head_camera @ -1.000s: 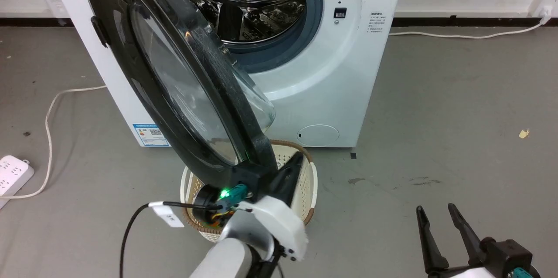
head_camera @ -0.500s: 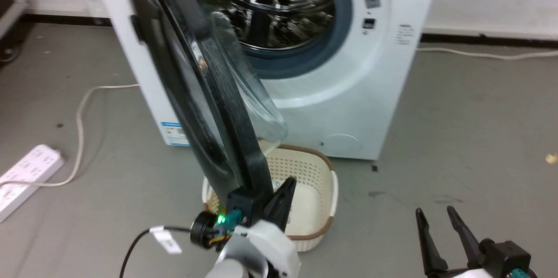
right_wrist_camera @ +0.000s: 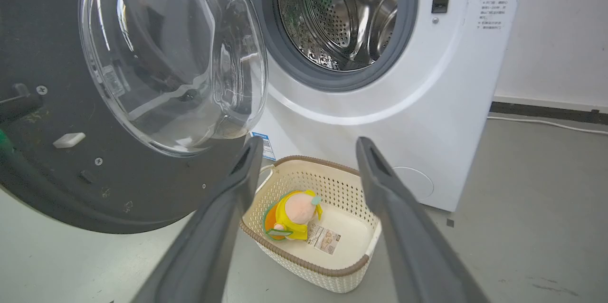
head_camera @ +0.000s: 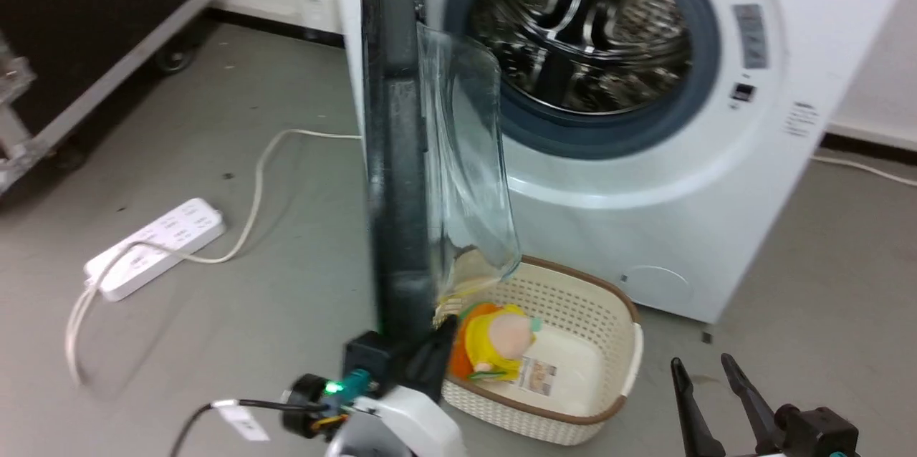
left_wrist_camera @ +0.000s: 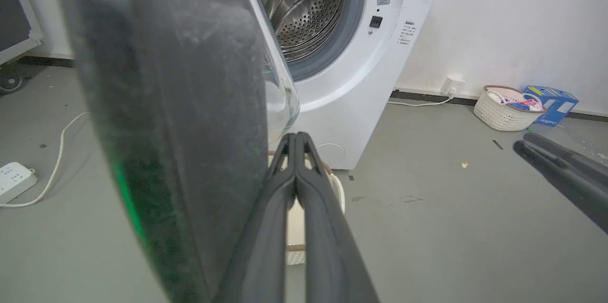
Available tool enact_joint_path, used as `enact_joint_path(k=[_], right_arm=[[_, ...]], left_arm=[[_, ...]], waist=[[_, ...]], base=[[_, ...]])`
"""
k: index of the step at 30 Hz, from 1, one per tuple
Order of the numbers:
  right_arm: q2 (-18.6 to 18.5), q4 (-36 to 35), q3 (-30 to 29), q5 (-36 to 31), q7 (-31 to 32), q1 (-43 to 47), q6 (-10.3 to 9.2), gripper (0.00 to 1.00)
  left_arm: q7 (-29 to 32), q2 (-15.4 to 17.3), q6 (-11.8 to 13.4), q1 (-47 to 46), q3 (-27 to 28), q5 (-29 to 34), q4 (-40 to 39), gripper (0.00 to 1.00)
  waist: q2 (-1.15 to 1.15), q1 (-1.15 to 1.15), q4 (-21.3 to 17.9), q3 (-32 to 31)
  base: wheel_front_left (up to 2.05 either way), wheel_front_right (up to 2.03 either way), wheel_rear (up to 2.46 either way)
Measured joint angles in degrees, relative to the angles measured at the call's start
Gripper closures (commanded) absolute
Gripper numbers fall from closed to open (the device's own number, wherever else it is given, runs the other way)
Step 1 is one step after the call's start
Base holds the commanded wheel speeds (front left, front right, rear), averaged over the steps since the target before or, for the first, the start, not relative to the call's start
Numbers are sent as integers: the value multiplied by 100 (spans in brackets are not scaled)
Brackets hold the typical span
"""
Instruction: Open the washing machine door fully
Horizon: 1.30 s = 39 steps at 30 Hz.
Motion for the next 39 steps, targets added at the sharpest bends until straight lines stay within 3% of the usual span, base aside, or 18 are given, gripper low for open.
enact_joint_path(k=[12,21,28,39], right_arm=[[1,-44,37,-118,99,-14,0,0],[2,-312,21,-454,333,-215,0,0],[0,-563,-86,-689,510,-300,0,0],[-55,-829,-168,-766,684,-414,0,0]], left_arm=[[123,784,190,-99,921,-332,-88,100],[104,1661,275,-569,2033,-751,210,100],[29,2272,91,-1088,2602,-1003,780,100],[-252,2697,-376,-2132,2869,-1210,2111,100]], waist=[[0,1,479,331],[0,2,540,989],[0,2,493,1485],[0,2,383,2038]], base=[[0,0,0],[0,0,0],[0,0,0],[0,0,0]])
